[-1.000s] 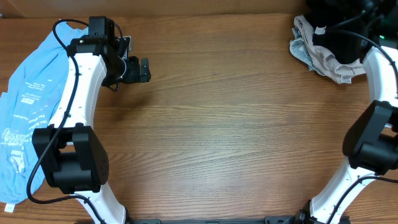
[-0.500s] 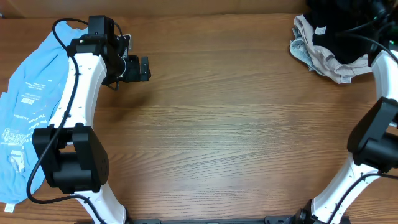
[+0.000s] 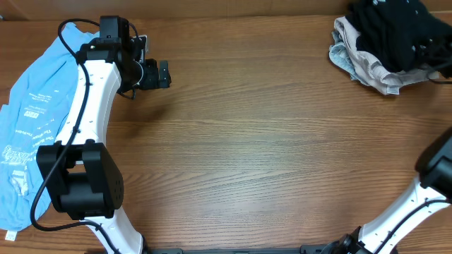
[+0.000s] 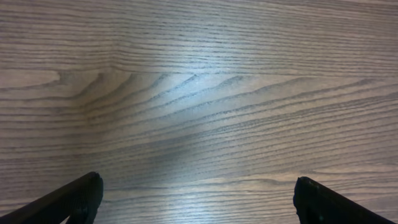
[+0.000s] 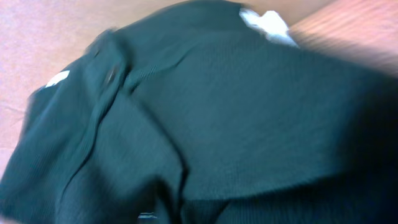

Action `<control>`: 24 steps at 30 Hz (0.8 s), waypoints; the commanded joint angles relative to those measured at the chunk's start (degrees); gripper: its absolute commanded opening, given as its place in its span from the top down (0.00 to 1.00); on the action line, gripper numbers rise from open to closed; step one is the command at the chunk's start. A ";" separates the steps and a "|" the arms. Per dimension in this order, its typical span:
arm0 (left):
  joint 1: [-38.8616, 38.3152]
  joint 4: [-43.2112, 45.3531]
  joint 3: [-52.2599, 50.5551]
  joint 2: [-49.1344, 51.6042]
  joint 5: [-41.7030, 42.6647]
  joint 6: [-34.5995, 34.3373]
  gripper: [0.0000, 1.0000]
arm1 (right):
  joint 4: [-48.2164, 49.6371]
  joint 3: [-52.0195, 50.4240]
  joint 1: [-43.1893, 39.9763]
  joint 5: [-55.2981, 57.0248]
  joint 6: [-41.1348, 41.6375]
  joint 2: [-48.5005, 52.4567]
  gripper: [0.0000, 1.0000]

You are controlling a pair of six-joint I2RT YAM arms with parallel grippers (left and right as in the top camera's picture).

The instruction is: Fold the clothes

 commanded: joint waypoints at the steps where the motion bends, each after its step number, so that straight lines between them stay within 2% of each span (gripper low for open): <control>1: -0.28 0.20 -0.26 0.37 0.31 -0.96 0.00 | -1.68 1.51 -0.09 -5.07 -2.75 -1.22 0.09; 2: -0.28 0.20 -0.26 0.37 0.31 -0.96 0.00 | -2.32 1.51 -0.09 -5.51 -2.73 -1.40 0.00; 11: -0.26 0.22 -0.26 0.37 -0.37 -0.90 0.00 | -5.11 1.51 1.77 -6.69 -2.73 -7.65 0.00; 12: -0.26 0.20 -0.26 0.37 -0.37 -0.90 0.00 | -4.72 1.51 2.05 -6.69 -2.75 -8.61 0.03; 13: -0.26 0.20 -0.26 0.37 -0.37 -0.90 0.00 | -4.15 1.51 2.49 -6.47 -2.73 -9.73 0.11; 14: -0.26 0.20 -0.26 0.37 -0.37 -0.90 0.00 | -3.58 1.51 2.89 -6.21 -2.73 -10.64 0.29; 15: -0.26 0.20 -0.26 0.37 -0.37 -0.90 0.00 | -2.82 1.51 3.52 -5.11 -2.73 -11.91 0.56; 16: -0.26 0.17 -0.26 0.37 -0.37 -0.90 0.00 | -2.05 1.51 4.57 -2.40 -2.71 -13.38 0.88; 17: -0.26 0.17 -0.26 0.37 -0.35 -0.90 0.00 | -1.46 1.51 5.53 0.87 -2.71 -14.25 0.94; 18: -0.26 0.15 -0.26 0.37 -0.35 -0.90 0.00 | -1.11 1.51 7.56 7.93 -2.73 -15.02 0.95; 20: -0.26 0.17 -0.26 0.37 -0.35 -0.90 0.00 | -1.38 1.51 9.42 14.25 -2.75 -14.97 0.95; 24: -0.26 0.13 -0.26 0.37 -0.37 -0.90 0.00 | -3.30 1.49 12.15 21.99 -4.28 -13.97 0.96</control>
